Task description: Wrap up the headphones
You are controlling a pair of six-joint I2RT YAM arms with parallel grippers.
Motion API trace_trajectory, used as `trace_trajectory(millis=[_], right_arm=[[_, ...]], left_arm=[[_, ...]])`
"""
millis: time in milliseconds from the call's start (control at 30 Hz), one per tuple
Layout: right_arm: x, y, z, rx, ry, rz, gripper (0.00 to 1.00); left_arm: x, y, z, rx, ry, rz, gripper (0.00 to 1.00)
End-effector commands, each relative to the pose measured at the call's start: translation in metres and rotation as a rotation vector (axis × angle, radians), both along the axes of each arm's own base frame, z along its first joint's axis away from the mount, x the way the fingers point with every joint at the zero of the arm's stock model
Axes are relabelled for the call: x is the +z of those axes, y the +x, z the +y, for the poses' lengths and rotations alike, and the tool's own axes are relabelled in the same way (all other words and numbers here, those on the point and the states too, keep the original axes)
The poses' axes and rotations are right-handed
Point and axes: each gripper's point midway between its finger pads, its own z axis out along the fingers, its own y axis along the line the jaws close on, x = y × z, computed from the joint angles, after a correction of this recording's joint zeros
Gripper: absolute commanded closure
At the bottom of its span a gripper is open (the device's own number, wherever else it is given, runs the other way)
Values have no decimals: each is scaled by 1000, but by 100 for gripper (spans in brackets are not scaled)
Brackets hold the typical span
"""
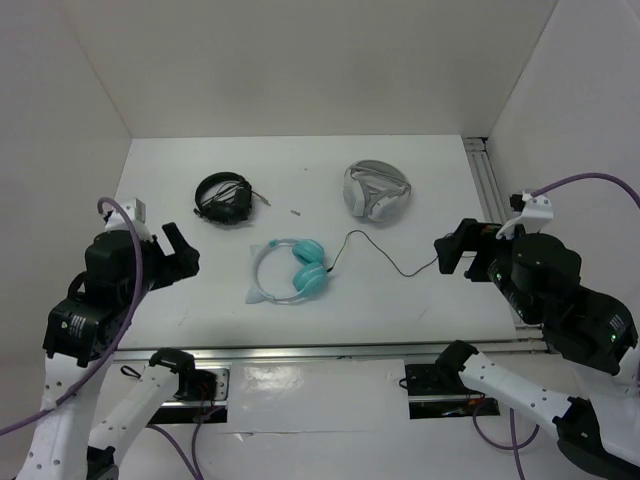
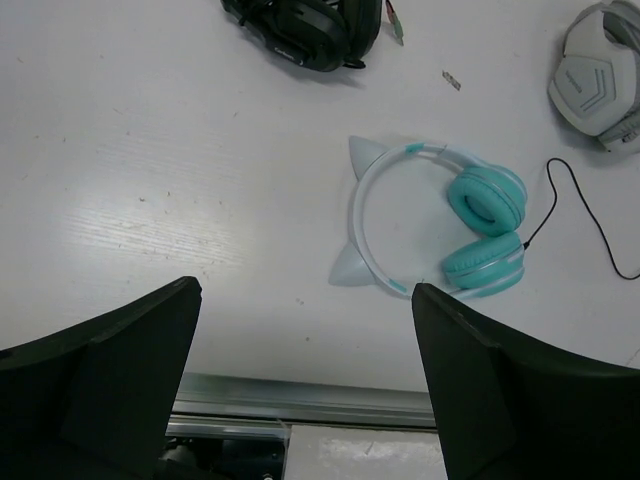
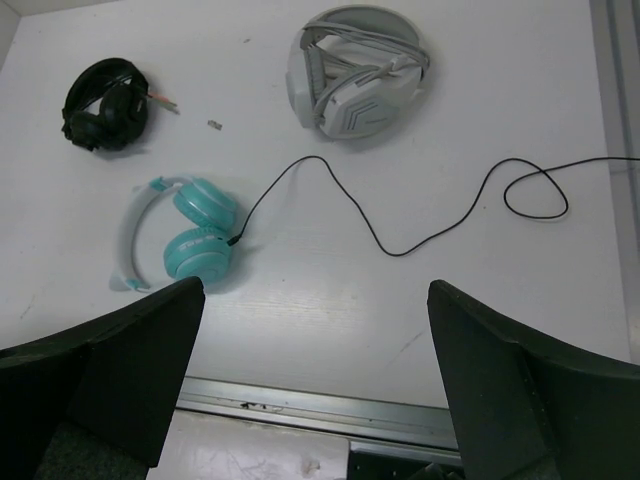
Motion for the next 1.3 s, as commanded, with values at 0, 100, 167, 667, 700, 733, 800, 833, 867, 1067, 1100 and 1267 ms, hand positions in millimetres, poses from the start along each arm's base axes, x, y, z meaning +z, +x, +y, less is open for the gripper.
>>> trace_trajectory(millis=[0,100,167,667,700,733,800,833,867,1067,1100,1267], right_arm=[[13,-3,-7,-12,28,-64,0],[16,-7,-4,15,59,-85,0],[12,-7,-2,23,66,-89,0],[-28,-1,54,240,109,-24,0],[-29,0,57,251,113,-22,0],[-29,-1,58,260,116,-20,0],[-34,-2,61,272,113,-7,0],[-33,-4,61,281,121,-12,0],[-36,-4,61,281,116,-4,0],[-38,-11,60,303,140,-28,0],[-35,-11,63,314,148,-35,0],[-39,-10,63,314,144,-27,0]], left_arm=[[3,13,-10,-36,-22,-29,0],[-3,19,-22,-106,-28,7,0],[-9,26,-33,-161,-45,33,0],[-120,81,-115,-232,-136,320,0],[-125,91,-115,-213,-108,307,0],[-135,93,-117,-209,-92,322,0],[-156,98,-118,-195,-64,383,0],[-168,99,-118,-187,-66,400,0],[-175,100,-117,-180,-57,405,0],[-230,110,-104,-95,-9,473,0],[-237,113,-105,-101,-3,472,0],[-268,109,-104,-95,26,555,0]])
